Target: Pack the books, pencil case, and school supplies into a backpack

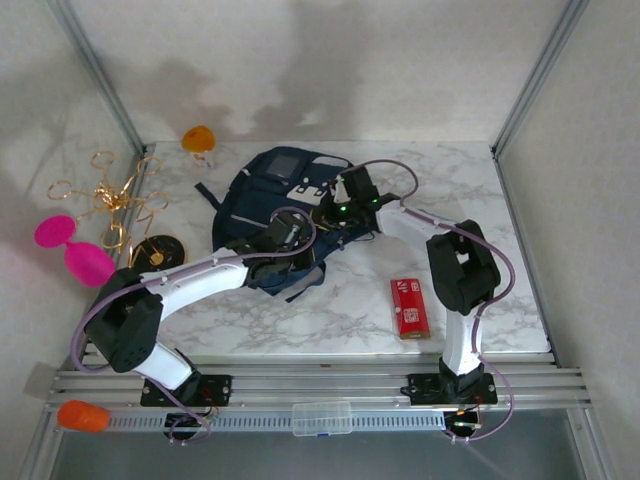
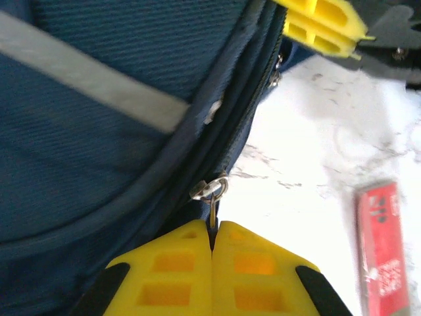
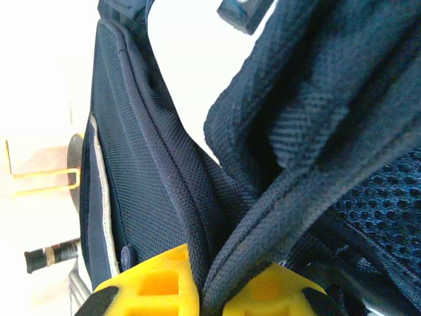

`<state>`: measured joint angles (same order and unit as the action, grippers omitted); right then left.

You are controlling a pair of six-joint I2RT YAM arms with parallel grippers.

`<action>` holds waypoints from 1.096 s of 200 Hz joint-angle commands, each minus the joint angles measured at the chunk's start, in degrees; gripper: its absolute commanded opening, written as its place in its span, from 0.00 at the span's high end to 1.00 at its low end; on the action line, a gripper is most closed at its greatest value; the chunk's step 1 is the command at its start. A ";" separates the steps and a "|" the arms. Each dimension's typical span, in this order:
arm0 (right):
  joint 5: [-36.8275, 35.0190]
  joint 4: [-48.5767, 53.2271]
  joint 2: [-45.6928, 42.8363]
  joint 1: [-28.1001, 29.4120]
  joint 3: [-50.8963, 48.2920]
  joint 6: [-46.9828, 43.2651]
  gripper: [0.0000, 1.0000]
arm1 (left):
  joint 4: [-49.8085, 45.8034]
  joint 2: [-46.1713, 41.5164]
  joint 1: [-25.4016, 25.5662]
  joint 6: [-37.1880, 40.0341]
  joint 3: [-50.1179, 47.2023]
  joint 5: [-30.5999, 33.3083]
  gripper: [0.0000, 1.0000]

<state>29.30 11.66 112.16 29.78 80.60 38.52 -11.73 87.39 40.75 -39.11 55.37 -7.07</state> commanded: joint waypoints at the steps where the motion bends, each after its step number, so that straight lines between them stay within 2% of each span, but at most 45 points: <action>1: -5.13 8.77 2.04 -5.29 8.64 -18.31 1.00 | -6.75 -3.79 0.25 -0.27 -0.87 -0.45 1.00; 11: -8.19 11.69 3.24 -5.97 11.41 -19.62 1.00 | -10.20 -3.69 -1.44 2.04 -1.35 -0.75 1.00; 23: -7.24 11.42 3.76 -7.07 12.47 -17.80 1.00 | -12.60 -3.47 -3.87 4.64 -2.57 -1.51 1.00; 32: -6.05 10.44 3.86 -7.35 12.84 -16.14 1.00 | -12.68 -3.54 -5.27 6.41 -3.67 -1.67 1.00; 52: -9.01 10.94 3.62 -6.25 13.54 -12.65 0.99 | -11.42 -3.48 -6.56 7.62 -3.82 -2.88 1.00; 68: -9.59 10.54 2.60 -4.64 11.91 -9.28 0.82 | -7.26 -3.29 -6.30 6.14 -3.01 -6.81 1.00; 80: -8.99 9.47 1.21 -3.52 9.37 -6.27 0.60 | -3.37 -3.53 -5.91 4.26 -2.98 -7.47 1.00; 95: -8.64 7.43 -1.76 -2.52 4.75 -2.67 0.43 | -0.50 -3.38 -5.86 2.79 -2.73 -7.49 1.00; 112: -8.73 3.99 -6.06 -1.60 -2.24 3.43 0.29 | 0.98 -3.33 -5.86 1.68 -2.60 -6.50 1.00; 130: -7.46 -1.06 -9.59 0.55 -8.53 11.30 0.24 | 2.23 -3.55 -5.53 1.33 -2.73 -6.47 1.00; 159: -9.36 -6.80 -8.77 5.04 -11.59 22.07 0.28 | 2.93 -2.60 -5.17 1.41 -2.12 -7.07 1.00; 186: -13.87 -8.79 -5.23 7.19 -8.75 26.15 0.39 | 2.99 -2.06 -4.54 1.45 -1.68 -6.82 1.00; 198: -14.90 -8.49 -3.29 7.85 -6.04 25.06 0.51 | 3.07 -1.85 -4.45 1.67 -1.37 -6.81 1.00; 219: -16.87 -7.15 -1.76 9.36 -0.92 19.69 0.80 | 1.80 -1.62 -4.45 2.19 -0.62 -5.65 1.00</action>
<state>15.27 7.79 108.07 36.60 72.97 60.55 -12.27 85.32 35.16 -37.34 52.38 -11.86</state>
